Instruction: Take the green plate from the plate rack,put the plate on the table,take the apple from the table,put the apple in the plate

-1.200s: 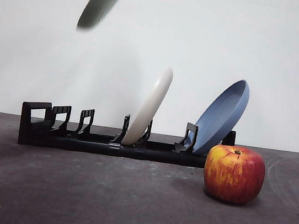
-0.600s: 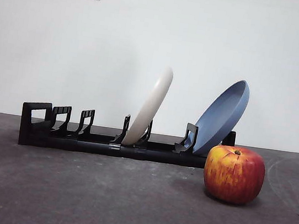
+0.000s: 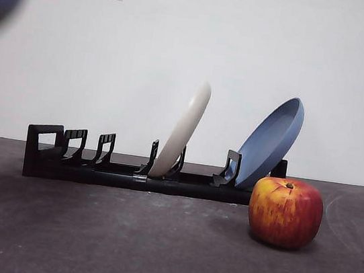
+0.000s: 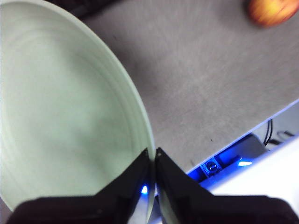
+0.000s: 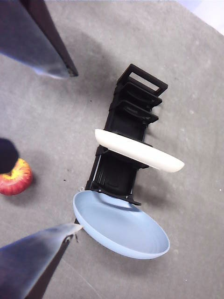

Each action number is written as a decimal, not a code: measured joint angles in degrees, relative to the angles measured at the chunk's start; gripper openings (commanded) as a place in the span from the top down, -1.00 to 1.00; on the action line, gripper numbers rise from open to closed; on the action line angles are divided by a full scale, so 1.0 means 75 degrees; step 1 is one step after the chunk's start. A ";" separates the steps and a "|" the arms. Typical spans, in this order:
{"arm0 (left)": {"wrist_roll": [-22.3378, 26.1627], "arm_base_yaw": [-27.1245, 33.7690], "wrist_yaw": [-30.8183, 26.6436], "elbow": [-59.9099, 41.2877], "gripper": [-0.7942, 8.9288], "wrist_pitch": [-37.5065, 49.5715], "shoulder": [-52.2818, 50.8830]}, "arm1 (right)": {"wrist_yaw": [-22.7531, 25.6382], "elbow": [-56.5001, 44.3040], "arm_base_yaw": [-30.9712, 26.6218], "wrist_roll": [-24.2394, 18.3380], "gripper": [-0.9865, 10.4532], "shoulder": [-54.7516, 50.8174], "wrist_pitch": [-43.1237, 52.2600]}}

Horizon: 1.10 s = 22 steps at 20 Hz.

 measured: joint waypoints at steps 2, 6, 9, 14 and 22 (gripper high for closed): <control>-0.0041 -0.0245 0.0023 -0.0662 0.86 0.1052 0.0632 | 0.0000 0.0000 0.0000 0.0000 -0.22 0.0000 -0.0137; 0.0020 -0.0562 0.0006 -0.0691 0.86 0.2943 0.2381 | 0.0000 0.0000 0.0000 0.0000 -0.22 0.0000 -0.0160; 0.0105 -0.0743 0.0009 -0.0691 0.86 0.3675 0.3756 | 0.0000 0.0000 0.0000 0.0000 -0.22 0.0000 -0.0187; 0.0321 -0.1134 -0.0236 -0.0659 0.86 0.3966 0.5141 | 0.0000 0.0000 0.0000 0.0000 -0.22 0.0000 -0.0187; 0.0300 -0.1381 -0.0189 -0.0641 0.48 0.4211 0.5453 | 0.0000 0.0000 0.0000 -0.0026 -0.22 0.0000 -0.0335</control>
